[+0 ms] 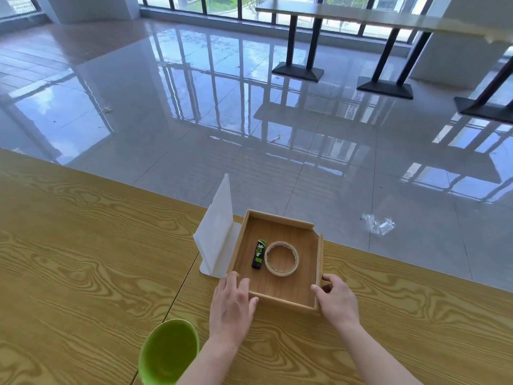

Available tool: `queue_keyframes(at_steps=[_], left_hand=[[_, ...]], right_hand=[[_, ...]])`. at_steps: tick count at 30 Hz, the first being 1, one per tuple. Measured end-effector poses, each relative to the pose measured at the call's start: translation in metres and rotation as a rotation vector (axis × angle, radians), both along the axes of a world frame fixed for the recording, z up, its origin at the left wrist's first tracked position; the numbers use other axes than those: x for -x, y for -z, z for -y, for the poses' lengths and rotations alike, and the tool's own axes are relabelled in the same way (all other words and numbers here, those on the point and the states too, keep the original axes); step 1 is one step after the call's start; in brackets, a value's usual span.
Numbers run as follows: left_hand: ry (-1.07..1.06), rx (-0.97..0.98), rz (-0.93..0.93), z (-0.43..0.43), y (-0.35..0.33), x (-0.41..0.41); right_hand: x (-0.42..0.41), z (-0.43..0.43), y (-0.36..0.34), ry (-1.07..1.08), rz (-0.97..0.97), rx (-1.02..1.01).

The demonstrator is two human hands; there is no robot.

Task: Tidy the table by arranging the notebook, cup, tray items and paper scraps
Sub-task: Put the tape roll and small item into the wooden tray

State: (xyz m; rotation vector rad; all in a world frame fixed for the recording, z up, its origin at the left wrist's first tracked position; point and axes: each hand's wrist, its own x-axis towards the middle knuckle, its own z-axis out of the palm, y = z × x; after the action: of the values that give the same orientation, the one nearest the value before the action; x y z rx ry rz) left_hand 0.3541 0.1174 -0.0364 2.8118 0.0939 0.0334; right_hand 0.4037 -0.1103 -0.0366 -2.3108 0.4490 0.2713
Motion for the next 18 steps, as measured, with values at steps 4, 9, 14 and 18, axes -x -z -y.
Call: queue_keyframes(at_steps=[4, 9, 14, 18], left_hand=[[0.002, -0.002, 0.0, -0.004, -0.001, 0.001], [-0.015, -0.006, -0.033, -0.002, -0.003, -0.007], [-0.011, 0.003, -0.023, -0.001, -0.004, -0.019], [-0.004, 0.009, -0.008, -0.006, -0.003, -0.023]], right_hand=[[0.0, 0.001, 0.0, -0.006, -0.001, 0.01], [-0.006, 0.001, 0.002, 0.016, 0.026, 0.038], [-0.021, 0.004, 0.003, 0.012, 0.03, 0.038], [-0.022, 0.0, 0.005, 0.017, 0.043, 0.025]])
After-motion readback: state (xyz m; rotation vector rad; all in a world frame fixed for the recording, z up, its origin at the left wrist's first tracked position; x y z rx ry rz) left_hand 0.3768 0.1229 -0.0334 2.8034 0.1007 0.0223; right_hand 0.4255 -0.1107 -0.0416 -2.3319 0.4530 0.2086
